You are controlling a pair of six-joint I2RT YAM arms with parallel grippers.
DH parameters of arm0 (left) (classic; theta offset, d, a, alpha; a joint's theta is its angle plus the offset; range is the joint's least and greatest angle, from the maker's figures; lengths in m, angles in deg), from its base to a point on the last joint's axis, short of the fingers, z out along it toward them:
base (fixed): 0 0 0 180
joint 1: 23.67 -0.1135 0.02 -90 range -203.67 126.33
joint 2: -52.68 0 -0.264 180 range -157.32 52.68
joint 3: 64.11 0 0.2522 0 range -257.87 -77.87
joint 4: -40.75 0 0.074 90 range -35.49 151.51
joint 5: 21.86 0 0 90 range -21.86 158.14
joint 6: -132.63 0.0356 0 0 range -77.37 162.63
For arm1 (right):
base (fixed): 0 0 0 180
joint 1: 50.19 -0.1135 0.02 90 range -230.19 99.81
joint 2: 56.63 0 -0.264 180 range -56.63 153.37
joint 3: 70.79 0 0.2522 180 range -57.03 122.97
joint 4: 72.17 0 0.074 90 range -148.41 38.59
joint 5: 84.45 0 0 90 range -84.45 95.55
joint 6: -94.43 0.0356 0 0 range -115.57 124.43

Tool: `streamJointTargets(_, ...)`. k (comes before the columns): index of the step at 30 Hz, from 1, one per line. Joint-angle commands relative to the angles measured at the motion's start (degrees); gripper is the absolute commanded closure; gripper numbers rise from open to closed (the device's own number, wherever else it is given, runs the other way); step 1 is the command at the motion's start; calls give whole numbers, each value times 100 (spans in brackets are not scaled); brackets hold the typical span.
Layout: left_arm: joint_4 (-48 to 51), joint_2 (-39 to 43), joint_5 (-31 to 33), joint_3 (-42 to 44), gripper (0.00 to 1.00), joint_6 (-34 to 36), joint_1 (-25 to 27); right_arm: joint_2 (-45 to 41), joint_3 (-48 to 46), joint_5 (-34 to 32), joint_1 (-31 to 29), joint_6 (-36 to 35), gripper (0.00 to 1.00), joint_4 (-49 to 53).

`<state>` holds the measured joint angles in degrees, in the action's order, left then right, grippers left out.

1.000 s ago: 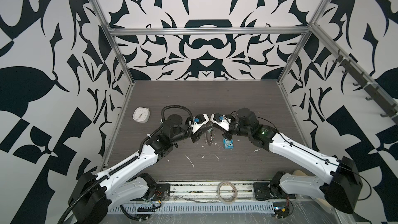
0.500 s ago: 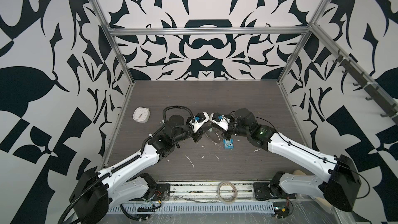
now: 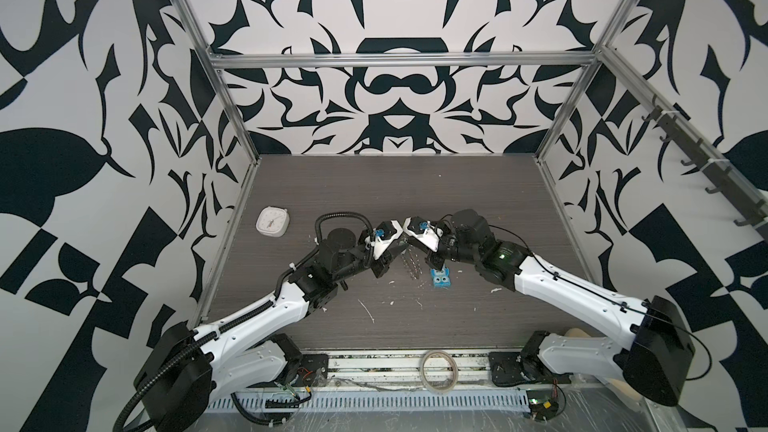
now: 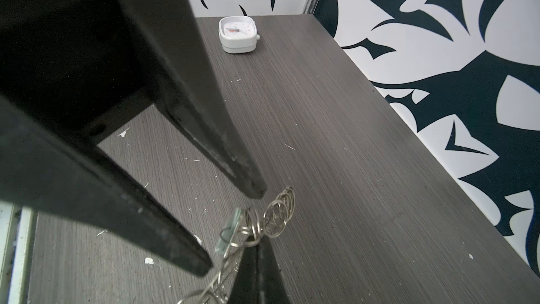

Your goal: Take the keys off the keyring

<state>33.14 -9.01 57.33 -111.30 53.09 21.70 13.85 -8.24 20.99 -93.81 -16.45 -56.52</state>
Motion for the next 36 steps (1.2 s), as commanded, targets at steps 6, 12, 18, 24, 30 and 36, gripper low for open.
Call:
streamJointTargets(6,-284,-180,0,7,71,-166,60,-46,290,-32,-42,119,100,-382)
streamJointTargets(12,-226,-224,142,-10,71,-224,58,-69,306,-28,-52,120,100,-385)
streamJointTargets(18,-318,-390,165,-61,81,-270,52,-69,292,-10,-68,141,100,-439)
streamJointTargets(24,-319,-398,194,-50,92,-355,58,-112,267,-50,-69,105,100,-461)
streamJointTargets(30,-356,-342,567,-79,100,-729,52,-184,140,-51,-76,111,100,-644)
streamJointTargets(36,-372,-188,586,-40,100,-886,55,-214,118,71,-77,58,100,-643)
